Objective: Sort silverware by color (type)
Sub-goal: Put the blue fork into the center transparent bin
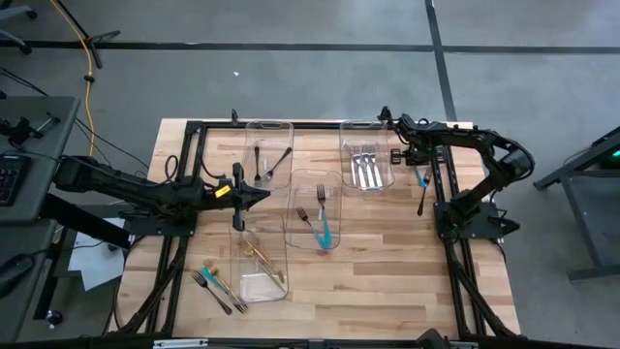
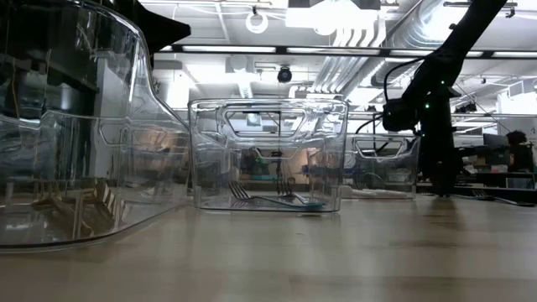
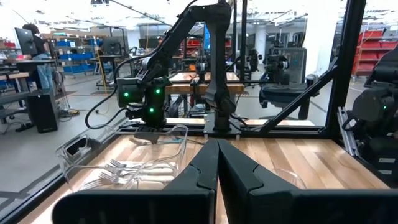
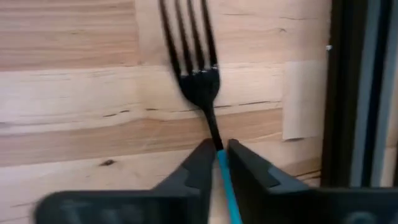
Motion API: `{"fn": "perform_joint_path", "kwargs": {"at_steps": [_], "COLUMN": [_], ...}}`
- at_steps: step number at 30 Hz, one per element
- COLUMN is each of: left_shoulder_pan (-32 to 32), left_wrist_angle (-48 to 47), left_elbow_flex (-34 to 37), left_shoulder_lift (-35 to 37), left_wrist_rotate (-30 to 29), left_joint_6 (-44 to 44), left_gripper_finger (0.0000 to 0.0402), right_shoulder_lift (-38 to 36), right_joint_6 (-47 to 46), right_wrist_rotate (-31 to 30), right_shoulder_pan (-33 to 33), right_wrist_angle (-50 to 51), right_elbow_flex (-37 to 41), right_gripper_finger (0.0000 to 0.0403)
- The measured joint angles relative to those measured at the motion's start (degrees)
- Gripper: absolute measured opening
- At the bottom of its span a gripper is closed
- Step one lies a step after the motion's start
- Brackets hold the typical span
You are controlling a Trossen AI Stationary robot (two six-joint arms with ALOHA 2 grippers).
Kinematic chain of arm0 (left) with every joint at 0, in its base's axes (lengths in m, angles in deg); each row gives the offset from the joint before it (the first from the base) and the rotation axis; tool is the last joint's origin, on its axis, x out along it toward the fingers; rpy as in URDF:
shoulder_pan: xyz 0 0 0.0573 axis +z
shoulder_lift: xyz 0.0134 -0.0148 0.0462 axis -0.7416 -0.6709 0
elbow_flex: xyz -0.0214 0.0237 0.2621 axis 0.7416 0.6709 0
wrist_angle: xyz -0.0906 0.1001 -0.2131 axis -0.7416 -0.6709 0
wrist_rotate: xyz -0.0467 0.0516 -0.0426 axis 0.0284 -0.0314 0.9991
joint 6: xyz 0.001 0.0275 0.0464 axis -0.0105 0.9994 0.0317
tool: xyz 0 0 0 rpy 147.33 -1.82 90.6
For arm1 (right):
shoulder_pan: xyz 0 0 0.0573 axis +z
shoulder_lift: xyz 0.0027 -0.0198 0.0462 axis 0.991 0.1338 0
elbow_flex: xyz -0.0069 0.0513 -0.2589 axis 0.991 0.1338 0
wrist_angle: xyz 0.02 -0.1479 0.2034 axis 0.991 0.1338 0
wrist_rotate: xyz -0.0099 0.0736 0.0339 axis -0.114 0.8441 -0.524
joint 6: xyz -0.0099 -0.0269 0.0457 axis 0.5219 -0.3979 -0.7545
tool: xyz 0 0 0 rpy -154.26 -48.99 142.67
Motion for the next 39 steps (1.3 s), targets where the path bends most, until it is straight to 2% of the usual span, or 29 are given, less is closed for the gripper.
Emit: {"fn": "perform_joint_path", "kwargs": {"at_steps": [2, 6, 10, 18, 31, 39], "left_shoulder_pan": [0.0, 0.0, 0.0, 0.0, 0.0, 0.0], "left_wrist_angle": [0.0, 0.0, 0.0, 0.0, 0.0, 0.0], "left_elbow_flex": [0.0, 0.0, 0.0, 0.0, 0.0, 0.0], "left_shoulder_lift": [0.0, 0.0, 0.0, 0.0, 0.0, 0.0], "left_wrist_rotate": [0.0, 0.0, 0.0, 0.0, 0.0, 0.0], "left_joint_6": [-0.5, -1.3, -1.3, -1.2, -1.2, -1.1], "left_gripper_finger": [0.0001, 0.0001, 0.0001, 0.0001, 0.0001, 0.0001], "right_shoulder_lift": [0.0, 0.0, 0.0, -1.4, -10.1, -21.3], "right_joint_6": [0.4, 1.0, 1.9, 4.4, 6.1, 7.2], "right_wrist_rotate": [0.2, 0.2, 0.2, 0.2, 1.1, 2.4], "right_shoulder_pan": [0.0, 0.0, 0.0, 0.1, 0.1, 0.4], "right_wrist_angle": [-0.1, 0.0, 0.1, 0.4, 3.9, 4.1], "right_elbow_flex": [0.0, 0.0, 0.0, 0.4, 0.9, 0.8], "right_gripper_finger": [0.0012, 0.0021, 0.0007, 0.0004, 0.0001, 0.0001]}}
